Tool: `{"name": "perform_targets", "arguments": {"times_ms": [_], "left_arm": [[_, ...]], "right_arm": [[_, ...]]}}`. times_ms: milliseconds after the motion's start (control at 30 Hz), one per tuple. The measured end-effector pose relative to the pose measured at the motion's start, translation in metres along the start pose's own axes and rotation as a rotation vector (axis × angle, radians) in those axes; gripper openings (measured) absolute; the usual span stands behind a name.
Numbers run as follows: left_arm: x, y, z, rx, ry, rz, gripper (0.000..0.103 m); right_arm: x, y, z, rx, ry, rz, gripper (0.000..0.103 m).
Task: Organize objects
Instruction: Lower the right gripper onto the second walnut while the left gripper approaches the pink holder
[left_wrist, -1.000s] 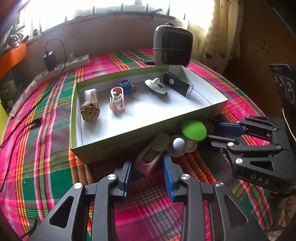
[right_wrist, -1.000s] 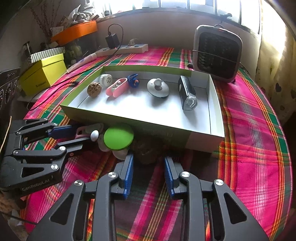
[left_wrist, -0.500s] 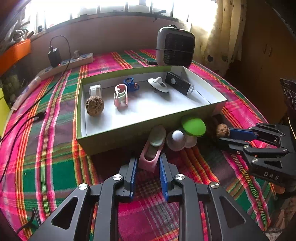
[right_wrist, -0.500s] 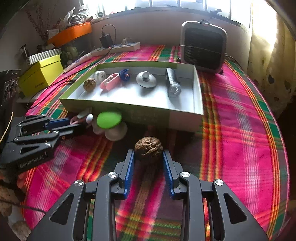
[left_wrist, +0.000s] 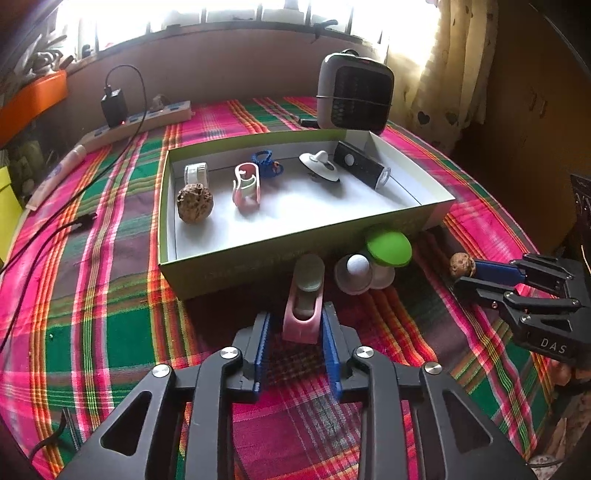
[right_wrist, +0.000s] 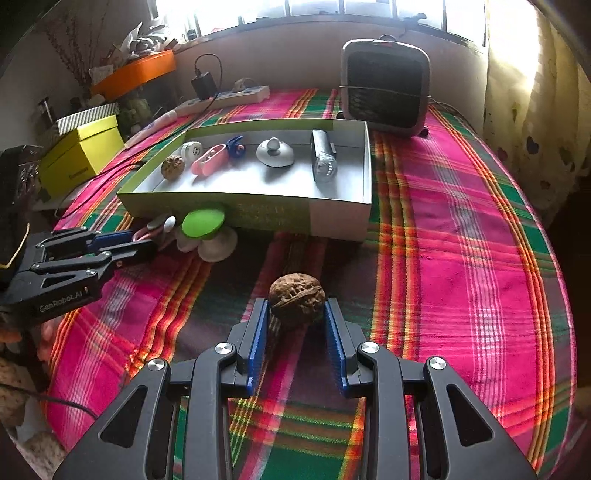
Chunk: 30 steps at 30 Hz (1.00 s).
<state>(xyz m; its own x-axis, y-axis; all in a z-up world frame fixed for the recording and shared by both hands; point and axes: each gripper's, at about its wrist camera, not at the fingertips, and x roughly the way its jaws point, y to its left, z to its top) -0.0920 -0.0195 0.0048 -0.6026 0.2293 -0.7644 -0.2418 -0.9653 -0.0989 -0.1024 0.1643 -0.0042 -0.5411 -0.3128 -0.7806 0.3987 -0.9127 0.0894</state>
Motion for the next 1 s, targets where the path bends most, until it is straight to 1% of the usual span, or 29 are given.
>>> {"name": "perform_targets", "arguments": {"times_ms": [67,133,233,467,633,800,867,1000], "left_arm": [[0.001,0.000,0.000,0.001,0.000,0.002,0.031],[0.003,-0.001,0.002,0.008,0.001,0.007,0.033],[0.005,-0.003,0.005,0.018,0.003,0.011,0.035],[0.010,-0.008,0.010,0.041,0.008,0.056,0.035],[0.011,-0.011,0.011,0.050,0.010,0.077,0.036],[0.012,-0.013,0.012,0.049,0.007,0.089,0.033],[0.012,-0.013,0.012,0.048,0.007,0.092,0.027],[0.012,-0.013,0.012,0.045,0.006,0.096,0.024]], "right_arm": [[0.000,0.000,0.000,0.002,-0.003,0.015,0.050],[0.002,0.001,0.001,0.000,-0.005,0.024,0.053],[0.005,0.002,0.004,-0.011,-0.007,0.002,0.054],[0.011,0.004,0.008,-0.034,-0.004,-0.043,0.053],[0.011,0.003,0.008,-0.039,-0.004,-0.047,0.053],[0.010,0.004,0.007,-0.043,-0.005,-0.066,0.046],[0.009,0.003,0.007,-0.040,-0.006,-0.068,0.042],[0.008,0.003,0.007,-0.043,-0.007,-0.067,0.039]]}}
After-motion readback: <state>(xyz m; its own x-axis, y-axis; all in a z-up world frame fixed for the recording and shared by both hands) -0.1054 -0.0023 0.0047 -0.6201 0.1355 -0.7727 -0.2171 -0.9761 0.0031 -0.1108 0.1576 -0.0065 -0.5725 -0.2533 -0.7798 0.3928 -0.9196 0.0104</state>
